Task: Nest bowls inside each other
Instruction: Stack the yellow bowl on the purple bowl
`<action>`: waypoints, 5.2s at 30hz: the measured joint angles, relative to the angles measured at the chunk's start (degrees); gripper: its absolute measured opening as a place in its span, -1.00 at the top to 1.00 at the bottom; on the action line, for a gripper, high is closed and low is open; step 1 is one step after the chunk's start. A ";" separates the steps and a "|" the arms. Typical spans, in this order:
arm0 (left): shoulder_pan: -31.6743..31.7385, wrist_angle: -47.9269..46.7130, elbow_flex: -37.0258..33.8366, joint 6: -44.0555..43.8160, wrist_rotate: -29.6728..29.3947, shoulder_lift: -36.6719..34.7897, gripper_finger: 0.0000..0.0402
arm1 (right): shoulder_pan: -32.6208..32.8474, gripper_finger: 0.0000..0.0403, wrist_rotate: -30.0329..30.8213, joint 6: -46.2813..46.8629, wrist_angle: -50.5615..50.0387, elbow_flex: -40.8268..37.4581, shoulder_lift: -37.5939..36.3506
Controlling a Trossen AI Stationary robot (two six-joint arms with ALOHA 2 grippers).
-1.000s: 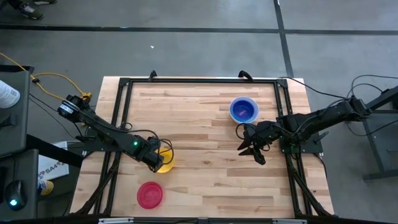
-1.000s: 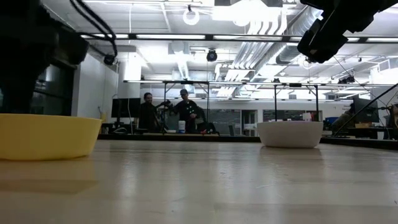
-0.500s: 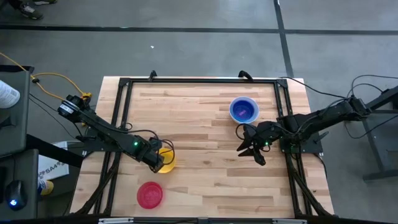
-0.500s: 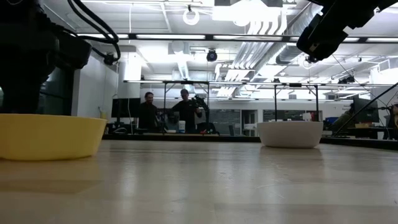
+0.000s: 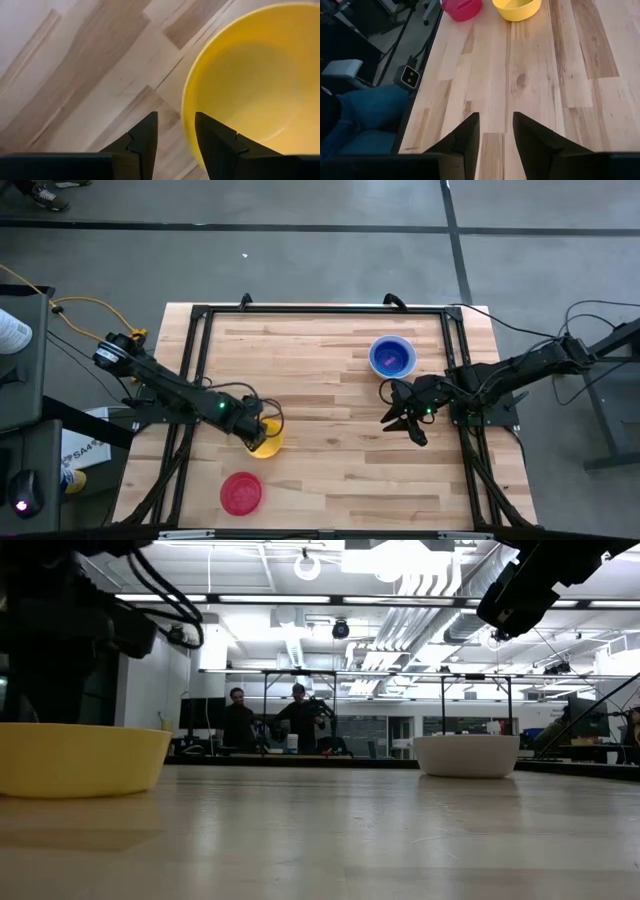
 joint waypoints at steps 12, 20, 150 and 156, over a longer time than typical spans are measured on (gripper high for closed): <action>3.45 2.52 0.00 3.50 4.93 0.00 0.35 | 0.00 0.45 -0.02 0.02 -0.02 0.00 0.00; 3.45 2.39 0.00 3.33 6.36 0.00 0.35 | 0.00 0.45 -0.04 -0.15 -0.02 0.00 0.00; 26.38 -10.88 44.63 33.08 18.64 22.05 1.00 | -1.29 0.45 4.27 -34.33 -11.47 29.73 29.11; 26.38 -11.08 44.63 33.32 19.78 22.05 1.00 | -0.31 0.45 4.84 -35.08 -21.71 38.09 36.00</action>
